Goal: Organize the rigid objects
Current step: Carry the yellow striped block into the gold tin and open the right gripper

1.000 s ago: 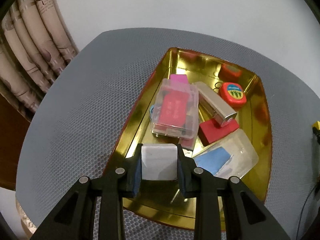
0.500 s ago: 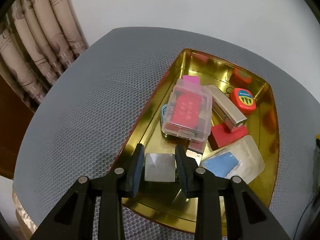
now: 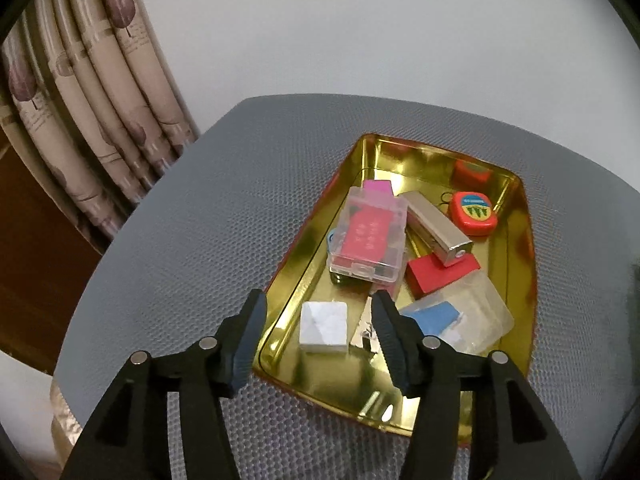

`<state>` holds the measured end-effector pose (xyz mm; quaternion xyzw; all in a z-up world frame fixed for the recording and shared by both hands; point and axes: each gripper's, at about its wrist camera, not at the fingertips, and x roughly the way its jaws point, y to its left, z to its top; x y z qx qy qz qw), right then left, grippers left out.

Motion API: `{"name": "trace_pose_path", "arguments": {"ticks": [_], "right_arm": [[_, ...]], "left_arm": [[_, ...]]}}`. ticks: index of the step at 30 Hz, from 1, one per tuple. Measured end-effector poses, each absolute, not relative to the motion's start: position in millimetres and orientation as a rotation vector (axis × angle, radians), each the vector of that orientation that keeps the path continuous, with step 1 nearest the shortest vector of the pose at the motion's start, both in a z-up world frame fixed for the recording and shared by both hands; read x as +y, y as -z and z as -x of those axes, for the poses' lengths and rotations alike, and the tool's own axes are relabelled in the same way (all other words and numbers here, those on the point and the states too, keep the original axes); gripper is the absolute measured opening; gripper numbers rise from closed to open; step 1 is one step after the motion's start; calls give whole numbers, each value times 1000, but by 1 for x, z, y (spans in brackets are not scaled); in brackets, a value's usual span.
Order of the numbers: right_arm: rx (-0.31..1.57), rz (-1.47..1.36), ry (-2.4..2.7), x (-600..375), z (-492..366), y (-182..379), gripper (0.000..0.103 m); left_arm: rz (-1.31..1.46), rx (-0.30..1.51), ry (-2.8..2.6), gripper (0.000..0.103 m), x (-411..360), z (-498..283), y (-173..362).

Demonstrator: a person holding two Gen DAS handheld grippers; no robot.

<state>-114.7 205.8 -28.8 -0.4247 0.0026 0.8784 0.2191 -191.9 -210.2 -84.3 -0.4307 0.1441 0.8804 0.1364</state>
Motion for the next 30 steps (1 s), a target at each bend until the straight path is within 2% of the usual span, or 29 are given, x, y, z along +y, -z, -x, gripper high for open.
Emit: {"name": "trace_pose_path", "arguments": {"ticks": [6,14,19,23,30], "right_arm": [[32,1195,-2586,151,127,4,30],[6,1251,-2827,49,152,-30,30],[-25,1275,-2933,-5,166,-46,30],[-43,1314,-2975,-36,174,-57,30],[-44,1390,-2988,-60,176,-57,30]], "left_arm": [[1215,454,-2562,57,-217,183,79],[1249,371,-2575,66,-236,183,72],[1242,361,-2581,68,-251,183,65],[1237,358,-2578,73,-263,180,61],[1227,341,-2592,73,-273,179,57]]}}
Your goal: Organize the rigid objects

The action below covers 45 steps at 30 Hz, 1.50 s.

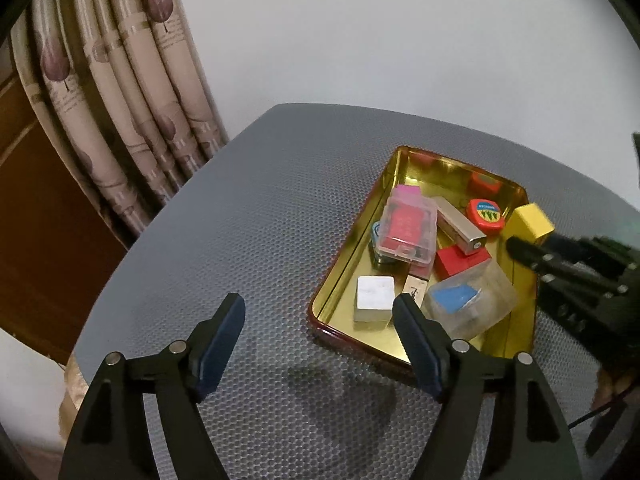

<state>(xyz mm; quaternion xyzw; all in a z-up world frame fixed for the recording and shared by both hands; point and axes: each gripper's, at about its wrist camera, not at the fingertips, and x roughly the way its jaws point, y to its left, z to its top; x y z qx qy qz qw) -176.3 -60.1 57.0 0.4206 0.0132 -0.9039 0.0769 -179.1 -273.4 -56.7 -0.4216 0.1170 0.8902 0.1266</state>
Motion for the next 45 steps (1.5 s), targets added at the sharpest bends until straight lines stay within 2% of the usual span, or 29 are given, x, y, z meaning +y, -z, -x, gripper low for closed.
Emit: {"name": "trace_pose_path", "arguments": {"ticks": [15,18,20,23,28,45], "right_arm": [[50,-1307,2743,-96,194,-34,33],[61,-1314,2739,-98,193,-36,41],[64,-1312,2756,-97,189,-40,51],[37,-1321,2778,-94,183,-46,57],[73,-1358,2822,-91,168,-52,61],[82,-1408,2834,-99,130,-62,62]], "left_arm": [[1280,331,-2592,74,-271,183,69],[1279,334,-2593,74,-268,183,70],[1281,335,-2592,74,-267,183,71],[1282,329,-2582,75,-266,182,72],[1292,313,-2577,75,-266,181,74],[1292,334,-2521,75,-260,171,75]]}}
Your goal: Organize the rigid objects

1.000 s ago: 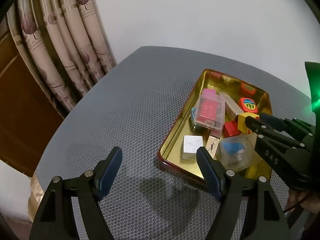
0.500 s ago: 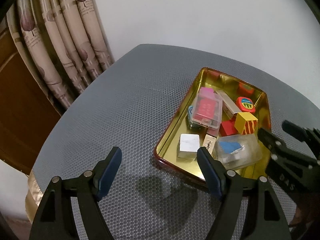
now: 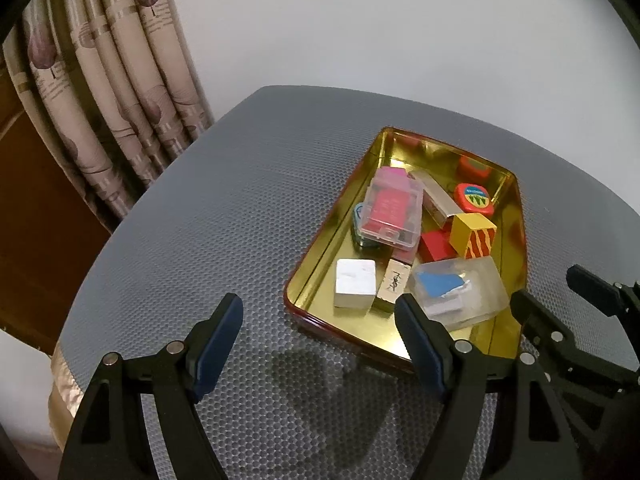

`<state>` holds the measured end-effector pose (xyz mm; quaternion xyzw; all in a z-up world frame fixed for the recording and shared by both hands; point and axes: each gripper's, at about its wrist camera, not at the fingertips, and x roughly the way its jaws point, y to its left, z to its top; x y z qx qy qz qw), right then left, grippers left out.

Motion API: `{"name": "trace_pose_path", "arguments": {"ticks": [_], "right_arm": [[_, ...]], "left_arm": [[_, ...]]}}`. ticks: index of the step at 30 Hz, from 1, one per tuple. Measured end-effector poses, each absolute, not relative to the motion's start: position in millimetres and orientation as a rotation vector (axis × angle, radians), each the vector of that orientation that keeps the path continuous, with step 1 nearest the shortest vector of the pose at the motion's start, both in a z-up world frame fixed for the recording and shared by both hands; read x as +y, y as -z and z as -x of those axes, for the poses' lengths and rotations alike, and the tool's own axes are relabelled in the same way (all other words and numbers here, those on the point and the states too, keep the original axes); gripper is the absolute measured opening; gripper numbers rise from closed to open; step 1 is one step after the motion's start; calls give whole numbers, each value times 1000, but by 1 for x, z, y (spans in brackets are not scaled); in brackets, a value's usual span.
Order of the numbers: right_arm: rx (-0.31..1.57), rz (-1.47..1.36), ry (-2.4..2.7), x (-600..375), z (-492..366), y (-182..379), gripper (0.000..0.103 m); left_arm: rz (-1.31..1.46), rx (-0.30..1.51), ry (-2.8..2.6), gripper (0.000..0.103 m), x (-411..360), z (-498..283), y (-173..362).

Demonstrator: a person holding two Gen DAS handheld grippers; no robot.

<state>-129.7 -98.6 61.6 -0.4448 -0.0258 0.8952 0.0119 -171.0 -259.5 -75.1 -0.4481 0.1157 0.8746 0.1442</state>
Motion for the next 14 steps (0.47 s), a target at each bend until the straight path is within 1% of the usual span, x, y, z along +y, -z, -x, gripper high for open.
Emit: {"name": "trace_pose_path", "arguments": {"ticks": [12,14], "right_arm": [[-99,1368,-2794,-101,128,-65,62],[-102,1363,-2791,-103,128,-66,62]], "left_arm": [[1279,321,-2514,75,-259,170,79],[1275,322,-2519,77,-257,170,78]]}}
